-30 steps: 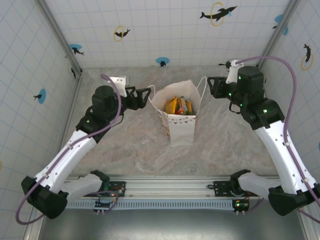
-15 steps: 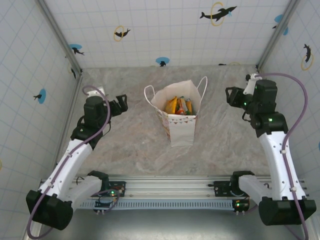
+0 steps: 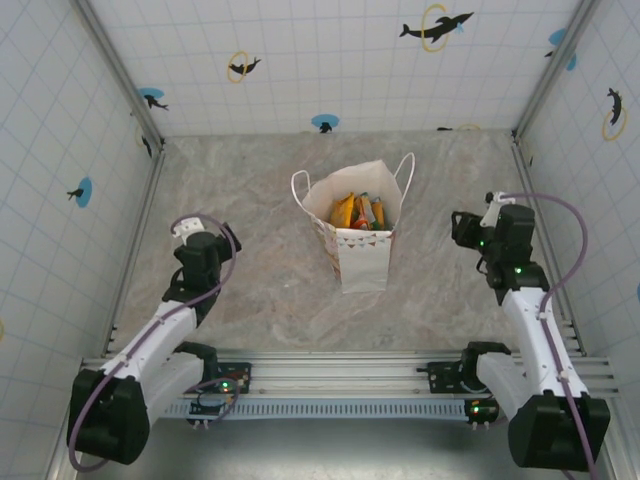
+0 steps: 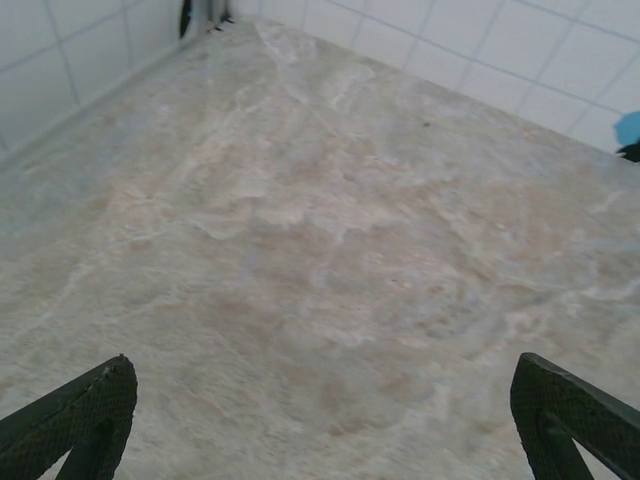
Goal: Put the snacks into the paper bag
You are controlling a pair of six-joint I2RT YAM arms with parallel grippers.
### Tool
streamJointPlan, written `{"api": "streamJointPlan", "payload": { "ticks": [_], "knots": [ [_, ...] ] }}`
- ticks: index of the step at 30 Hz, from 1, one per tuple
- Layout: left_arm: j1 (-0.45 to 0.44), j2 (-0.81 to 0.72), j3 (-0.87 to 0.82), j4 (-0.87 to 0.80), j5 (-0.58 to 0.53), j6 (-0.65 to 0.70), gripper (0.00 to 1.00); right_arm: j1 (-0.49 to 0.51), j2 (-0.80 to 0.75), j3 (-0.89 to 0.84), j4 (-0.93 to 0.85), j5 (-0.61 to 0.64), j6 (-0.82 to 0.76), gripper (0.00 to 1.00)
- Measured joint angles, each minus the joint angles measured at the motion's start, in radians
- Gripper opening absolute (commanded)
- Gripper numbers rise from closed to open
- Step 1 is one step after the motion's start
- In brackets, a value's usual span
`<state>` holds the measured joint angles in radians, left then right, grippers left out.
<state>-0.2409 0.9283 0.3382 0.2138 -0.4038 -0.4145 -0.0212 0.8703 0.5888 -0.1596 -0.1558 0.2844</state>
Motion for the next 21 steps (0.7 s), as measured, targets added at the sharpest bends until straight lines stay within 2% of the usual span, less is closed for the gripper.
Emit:
{"api": "streamJointPlan", "payload": {
  "ticks": [11, 21],
  "knots": [
    [0.028, 0.147, -0.217, 0.407, -0.087, 0.174, 0.98, -0.013, 0.001, -0.382, 0.399, 0.113, -0.043, 0.6],
    [0.124, 0.338, -0.328, 0.737, -0.046, 0.263, 0.98, -0.036, 0.164, -0.577, 0.736, 0.172, -0.075, 0.63]
  ]
}}
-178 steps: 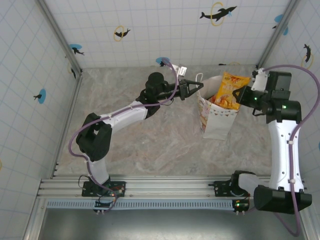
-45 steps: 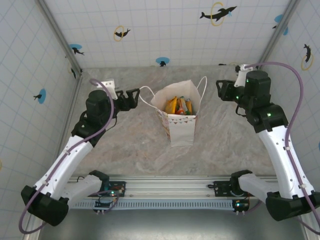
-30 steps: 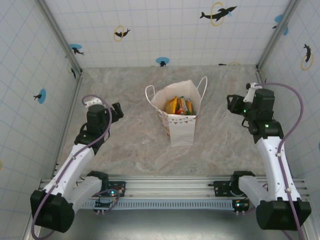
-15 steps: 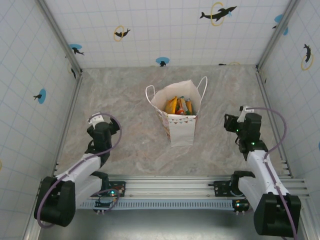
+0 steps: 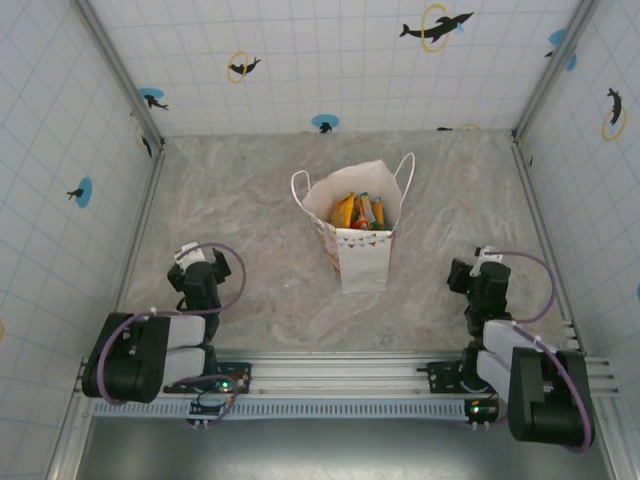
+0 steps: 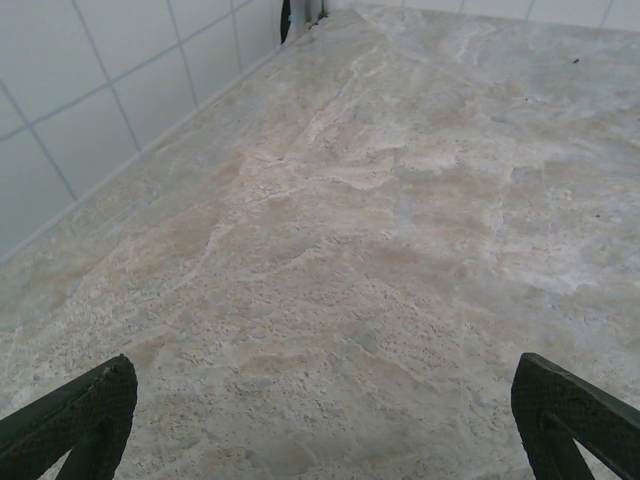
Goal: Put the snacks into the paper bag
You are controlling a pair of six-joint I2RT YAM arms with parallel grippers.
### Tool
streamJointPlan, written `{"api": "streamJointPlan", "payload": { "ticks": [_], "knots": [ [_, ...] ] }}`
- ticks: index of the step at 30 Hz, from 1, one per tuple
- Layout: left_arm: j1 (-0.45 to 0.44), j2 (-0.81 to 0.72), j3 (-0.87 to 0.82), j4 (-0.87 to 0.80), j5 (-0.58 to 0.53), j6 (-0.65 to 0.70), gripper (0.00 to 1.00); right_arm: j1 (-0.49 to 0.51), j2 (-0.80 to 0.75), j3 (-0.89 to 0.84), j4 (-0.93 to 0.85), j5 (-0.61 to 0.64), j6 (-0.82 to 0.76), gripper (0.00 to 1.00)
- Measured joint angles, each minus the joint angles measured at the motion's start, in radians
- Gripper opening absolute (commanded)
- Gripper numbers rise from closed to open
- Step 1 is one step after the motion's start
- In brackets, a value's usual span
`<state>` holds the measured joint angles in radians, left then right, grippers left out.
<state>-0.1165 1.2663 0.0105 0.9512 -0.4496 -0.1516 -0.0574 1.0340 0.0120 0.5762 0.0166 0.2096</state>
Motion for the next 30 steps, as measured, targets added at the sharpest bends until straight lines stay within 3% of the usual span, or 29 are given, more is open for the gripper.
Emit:
{"api": "streamJointPlan", "payload": {
  "ticks": [5, 8, 13, 14, 15, 22, 30],
  "knots": [
    [0.069, 0.109, -0.005, 0.236, 0.099, 0.043, 0.98, -0.003, 0.09, -0.004, 0.189, 0.008, -0.018, 0.64],
    [0.09, 0.252, -0.002, 0.403, 0.137, 0.05, 0.98, -0.003, 0.149, -0.004, 0.296, 0.007, -0.021, 0.64],
    [0.099, 0.254, -0.006, 0.381, 0.14, 0.043, 0.98, -0.002, 0.26, -0.004, 0.474, 0.009, -0.027, 0.68],
    [0.099, 0.254, -0.006, 0.381, 0.139, 0.043, 0.98, -0.002, 0.285, -0.005, 0.506, 0.011, -0.03, 0.74],
    [0.099, 0.254, -0.006, 0.382, 0.139, 0.043, 0.98, -0.001, 0.312, -0.004, 0.535, 0.015, -0.035, 0.98],
    [0.099, 0.254, -0.006, 0.381, 0.139, 0.043, 0.98, 0.036, 0.481, -0.005, 0.697, 0.022, -0.068, 0.99],
    [0.099, 0.254, -0.006, 0.381, 0.139, 0.043, 0.98, 0.096, 0.488, -0.005, 0.679, 0.107, -0.106, 1.0]
  ]
}}
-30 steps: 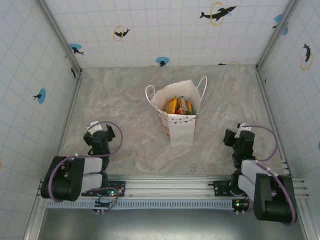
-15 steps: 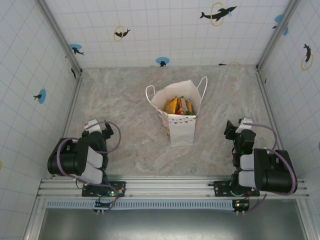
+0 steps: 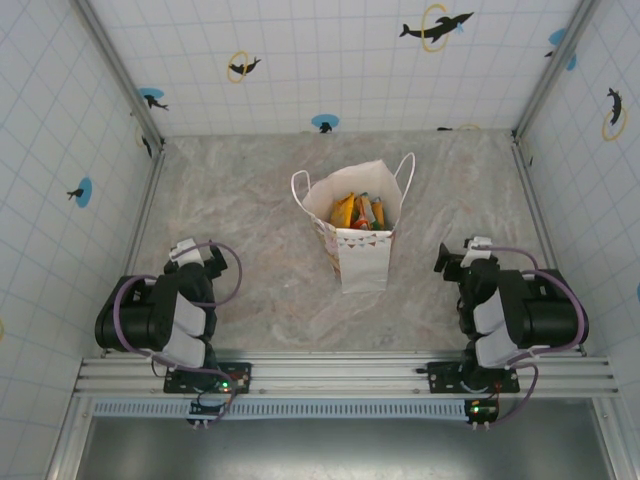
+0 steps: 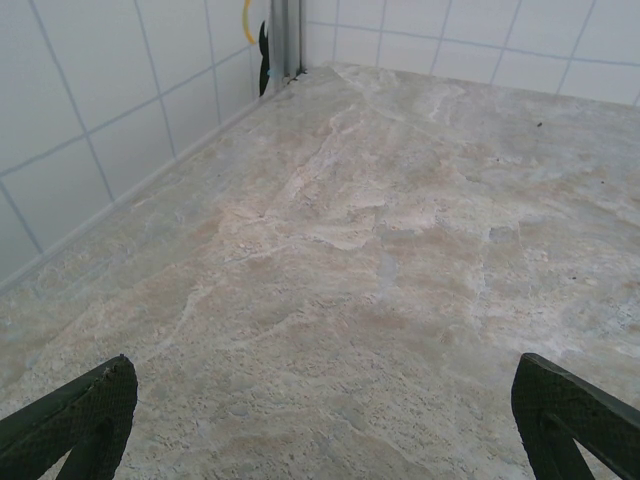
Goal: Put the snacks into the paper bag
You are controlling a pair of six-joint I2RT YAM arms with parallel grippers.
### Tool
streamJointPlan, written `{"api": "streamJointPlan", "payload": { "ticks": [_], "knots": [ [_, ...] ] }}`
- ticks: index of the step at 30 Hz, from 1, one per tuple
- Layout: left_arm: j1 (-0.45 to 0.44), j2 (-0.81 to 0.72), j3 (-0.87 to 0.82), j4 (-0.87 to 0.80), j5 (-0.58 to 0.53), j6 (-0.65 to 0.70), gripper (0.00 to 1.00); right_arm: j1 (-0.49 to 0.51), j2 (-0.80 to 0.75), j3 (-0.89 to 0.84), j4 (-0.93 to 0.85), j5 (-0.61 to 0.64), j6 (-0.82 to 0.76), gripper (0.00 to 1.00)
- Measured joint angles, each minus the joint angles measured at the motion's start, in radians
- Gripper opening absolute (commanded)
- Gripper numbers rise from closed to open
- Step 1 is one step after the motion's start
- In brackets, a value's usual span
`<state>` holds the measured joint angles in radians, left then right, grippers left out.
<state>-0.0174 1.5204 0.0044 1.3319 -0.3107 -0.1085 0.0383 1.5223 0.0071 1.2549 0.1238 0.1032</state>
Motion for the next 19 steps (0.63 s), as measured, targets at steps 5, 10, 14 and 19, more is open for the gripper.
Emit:
{"api": "streamJointPlan", "payload": {
  "ticks": [5, 10, 14, 19],
  "knots": [
    [0.0, 0.0, 0.0, 0.0, 0.0, 0.0, 0.98, 0.0, 0.0, 0.0, -0.003, 0.018, -0.007, 1.0],
    [0.0, 0.0, 0.0, 0.0, 0.0, 0.0, 0.98, -0.003, 0.0, 0.0, -0.004, 0.016, -0.007, 1.0],
    [0.0, 0.0, 0.0, 0.0, 0.0, 0.0, 0.98, -0.021, 0.0, 0.0, -0.003, 0.001, -0.005, 1.0],
    [0.0, 0.0, 0.0, 0.0, 0.0, 0.0, 0.98, -0.026, 0.0, 0.0, -0.003, -0.012, -0.002, 0.99]
  ]
}}
